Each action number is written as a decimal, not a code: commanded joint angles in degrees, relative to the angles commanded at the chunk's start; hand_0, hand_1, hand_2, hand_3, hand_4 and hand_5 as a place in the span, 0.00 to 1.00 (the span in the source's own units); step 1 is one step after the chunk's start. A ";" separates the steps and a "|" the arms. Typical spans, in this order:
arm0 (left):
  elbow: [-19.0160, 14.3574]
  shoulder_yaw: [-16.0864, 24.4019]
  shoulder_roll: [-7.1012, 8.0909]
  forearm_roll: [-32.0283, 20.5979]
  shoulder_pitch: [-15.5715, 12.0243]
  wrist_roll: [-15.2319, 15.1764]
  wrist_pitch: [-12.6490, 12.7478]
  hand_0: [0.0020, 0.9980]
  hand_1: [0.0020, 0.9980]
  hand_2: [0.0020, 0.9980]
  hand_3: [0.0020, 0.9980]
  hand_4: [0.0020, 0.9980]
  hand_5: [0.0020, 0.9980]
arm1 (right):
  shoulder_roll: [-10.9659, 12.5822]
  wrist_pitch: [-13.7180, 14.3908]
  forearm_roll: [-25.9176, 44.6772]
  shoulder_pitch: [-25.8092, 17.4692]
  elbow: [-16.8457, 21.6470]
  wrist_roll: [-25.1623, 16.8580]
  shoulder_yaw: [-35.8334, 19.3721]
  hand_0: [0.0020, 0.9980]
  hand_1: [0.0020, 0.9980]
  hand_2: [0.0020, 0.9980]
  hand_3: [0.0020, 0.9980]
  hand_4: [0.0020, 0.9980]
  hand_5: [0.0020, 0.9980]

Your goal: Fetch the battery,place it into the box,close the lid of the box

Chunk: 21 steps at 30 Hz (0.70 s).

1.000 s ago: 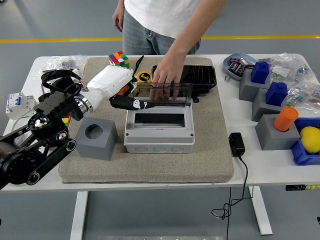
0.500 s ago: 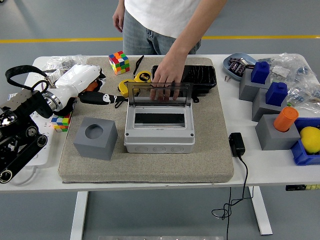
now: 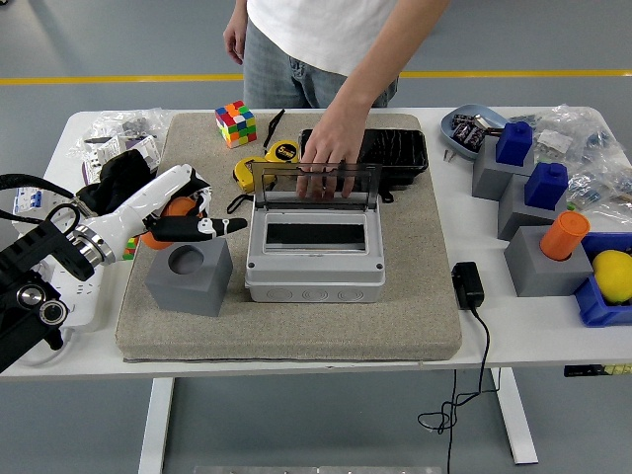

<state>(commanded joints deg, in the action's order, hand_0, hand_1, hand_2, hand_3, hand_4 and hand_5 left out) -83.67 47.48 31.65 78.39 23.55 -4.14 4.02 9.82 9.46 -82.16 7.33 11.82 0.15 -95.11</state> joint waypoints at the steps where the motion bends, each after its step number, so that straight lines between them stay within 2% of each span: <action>1: -0.04 -0.45 -0.21 -0.63 0.04 0.00 0.20 0.03 0.00 0.00 0.01 0.89 0.55 | 0.03 0.00 0.08 0.03 0.02 0.00 0.08 0.87 0.86 0.81 0.83 1.00 1.00; 5: -0.73 -2.17 -1.83 -3.90 0.94 -0.12 1.50 0.03 0.00 0.00 0.01 0.86 0.56 | 0.11 -0.02 -0.18 0.03 -0.08 0.02 -0.20 0.88 0.86 0.81 0.83 1.00 1.00; 9: -0.39 -3.45 -4.71 -3.63 3.16 0.01 2.27 0.03 0.00 0.00 0.01 0.86 0.56 | 0.23 -0.06 -0.48 0.05 -0.19 0.04 -0.25 0.88 0.86 0.81 0.83 1.00 1.00; 10: 0.06 -4.11 -5.75 -3.03 4.13 0.02 2.46 0.03 0.00 0.00 0.01 0.83 0.53 | 0.28 -0.04 -0.35 0.14 -0.17 0.02 -0.05 0.87 0.86 0.81 0.83 1.00 1.00; 13: 1.47 -5.30 -8.17 -1.61 6.32 -0.04 2.81 0.03 0.00 0.00 0.01 0.83 0.53 | 0.37 0.01 -0.09 0.37 -0.13 -0.01 0.49 0.87 0.86 0.81 0.83 1.00 1.00; 17: 3.23 -5.96 -11.14 -0.85 7.97 -0.05 3.19 0.03 0.00 0.00 0.01 0.83 0.54 | 0.39 0.05 0.14 0.44 -0.13 -0.02 1.02 0.87 0.86 0.81 0.83 1.00 1.00; 21: 5.50 -7.73 -13.06 -1.29 9.25 -0.25 3.51 0.03 0.00 0.00 0.01 0.83 0.54 | 0.44 0.06 -0.23 0.29 -0.25 0.03 0.84 0.87 0.86 0.81 0.83 1.00 1.00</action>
<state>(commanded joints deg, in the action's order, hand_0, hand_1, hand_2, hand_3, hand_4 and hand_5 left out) -78.17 39.75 18.59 77.10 32.80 -4.39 7.54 10.26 9.52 -82.39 7.62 11.57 0.18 -94.27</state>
